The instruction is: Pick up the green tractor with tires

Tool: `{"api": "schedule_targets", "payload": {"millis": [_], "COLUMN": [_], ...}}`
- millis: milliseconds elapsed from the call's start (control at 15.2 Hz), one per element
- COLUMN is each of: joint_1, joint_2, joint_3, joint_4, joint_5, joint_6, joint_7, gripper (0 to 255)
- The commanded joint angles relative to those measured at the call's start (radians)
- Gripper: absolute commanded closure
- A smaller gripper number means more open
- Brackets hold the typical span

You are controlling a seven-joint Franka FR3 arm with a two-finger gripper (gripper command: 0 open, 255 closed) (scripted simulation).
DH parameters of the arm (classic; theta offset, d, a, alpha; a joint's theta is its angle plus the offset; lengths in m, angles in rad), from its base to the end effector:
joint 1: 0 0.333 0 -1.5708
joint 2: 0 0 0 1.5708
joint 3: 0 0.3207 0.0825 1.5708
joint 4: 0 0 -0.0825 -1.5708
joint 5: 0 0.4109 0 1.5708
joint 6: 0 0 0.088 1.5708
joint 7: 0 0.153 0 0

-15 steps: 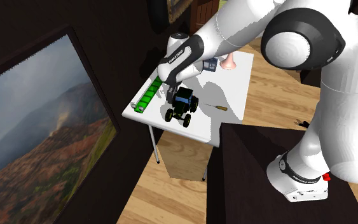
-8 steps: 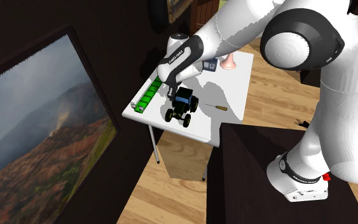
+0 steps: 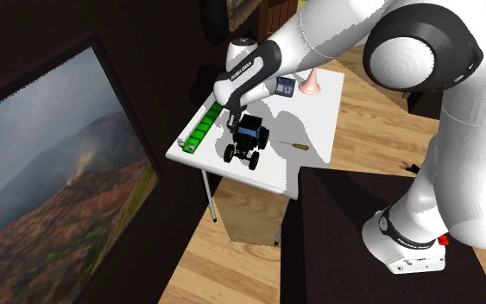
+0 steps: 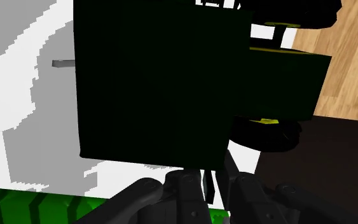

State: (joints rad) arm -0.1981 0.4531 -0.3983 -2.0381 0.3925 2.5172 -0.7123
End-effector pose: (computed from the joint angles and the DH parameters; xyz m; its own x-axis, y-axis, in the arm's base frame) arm 0.5211 -0.3496 0.1789 0.9826 -0.1523 0.1063 -0.1516 -0.9883 -0.0148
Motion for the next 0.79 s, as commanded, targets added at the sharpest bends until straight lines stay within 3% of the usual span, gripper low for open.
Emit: {"api": "schedule_targets", "payload": {"millis": [0, 726], "joint_1": [0.007, 0.037], "joint_2": [-0.021, -0.109], "joint_3": [-0.01, -0.05], "joint_4": [-0.002, 0.009], "joint_5": [-0.014, -0.083], "joint_6": [-0.016, -0.106], "joint_7": [0.01, 0.061], "gripper": [255, 255]}}
